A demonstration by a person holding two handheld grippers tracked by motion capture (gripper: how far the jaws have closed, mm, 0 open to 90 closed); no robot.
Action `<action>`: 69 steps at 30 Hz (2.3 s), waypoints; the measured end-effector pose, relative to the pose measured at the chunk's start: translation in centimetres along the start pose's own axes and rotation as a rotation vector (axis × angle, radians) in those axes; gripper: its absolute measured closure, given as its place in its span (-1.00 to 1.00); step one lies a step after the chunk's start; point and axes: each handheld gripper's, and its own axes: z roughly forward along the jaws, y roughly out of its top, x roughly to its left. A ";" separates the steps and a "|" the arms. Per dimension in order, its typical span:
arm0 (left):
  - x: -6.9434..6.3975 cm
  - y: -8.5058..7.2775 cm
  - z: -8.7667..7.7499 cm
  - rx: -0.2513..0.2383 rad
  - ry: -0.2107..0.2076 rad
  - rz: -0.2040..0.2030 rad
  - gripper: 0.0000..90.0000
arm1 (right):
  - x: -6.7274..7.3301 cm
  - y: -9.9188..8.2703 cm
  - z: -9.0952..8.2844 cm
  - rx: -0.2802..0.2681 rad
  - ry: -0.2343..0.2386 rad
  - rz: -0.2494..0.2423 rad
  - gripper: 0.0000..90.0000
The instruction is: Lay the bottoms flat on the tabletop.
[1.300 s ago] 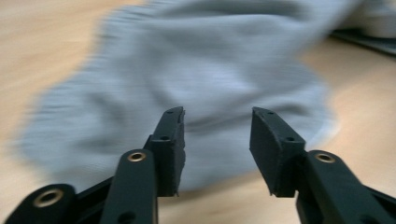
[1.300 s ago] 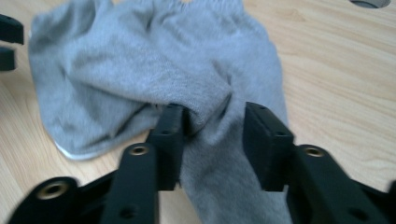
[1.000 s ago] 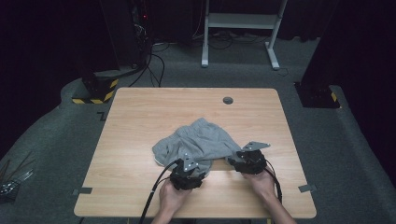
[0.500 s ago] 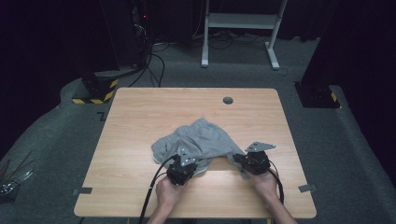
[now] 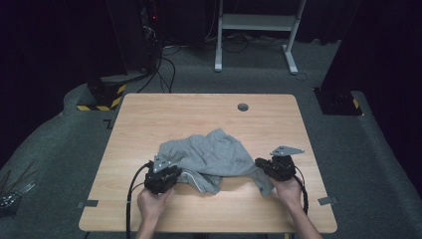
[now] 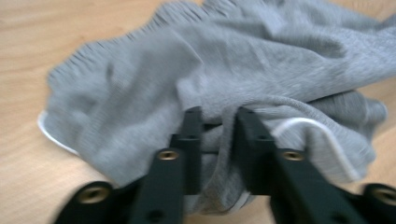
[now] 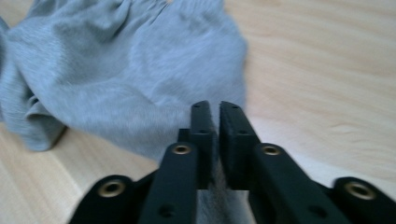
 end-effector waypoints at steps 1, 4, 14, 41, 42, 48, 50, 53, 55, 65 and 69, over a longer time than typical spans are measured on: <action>0.0 0.0 0.0 0.000 0.000 0.000 0.44 | 0.0 0.0 0.0 0.000 0.000 0.000 0.76; -1.6 -0.1 -0.6 -0.029 -0.030 0.023 0.22 | 1.0 -0.4 -0.1 -0.004 0.022 -0.034 0.45; -5.8 -0.2 0.4 0.018 -0.138 0.120 0.06 | 3.7 0.3 -0.7 -0.027 0.059 -0.168 0.37; -4.3 1.0 -1.0 -0.030 -0.119 0.138 0.82 | 3.6 0.5 0.2 -0.012 0.107 -0.174 0.94; -3.8 1.2 -1.6 -0.054 -0.116 0.126 0.82 | 3.4 1.0 -0.2 -0.031 0.096 -0.170 0.94; 0.4 1.5 -1.4 -0.030 0.007 0.014 0.62 | 2.1 1.3 1.6 0.036 0.036 -0.114 0.85; 0.8 0.3 0.3 0.039 0.035 -0.022 0.45 | 1.5 0.5 3.4 0.103 0.004 -0.078 0.74; -0.1 -0.5 0.2 0.023 0.019 -0.001 0.21 | 1.7 -0.3 3.8 0.099 0.013 -0.061 0.61; -0.9 -0.9 -0.1 0.004 0.001 0.018 0.14 | 2.2 -0.7 3.3 0.083 0.008 -0.071 0.49; -2.4 -1.4 2.6 0.033 -0.015 0.060 0.34 | 4.2 -2.7 -0.7 0.016 0.065 -0.173 0.48; -2.0 -1.2 3.5 0.038 -0.017 0.065 0.75 | 4.6 -3.2 2.2 0.085 0.070 -0.188 0.45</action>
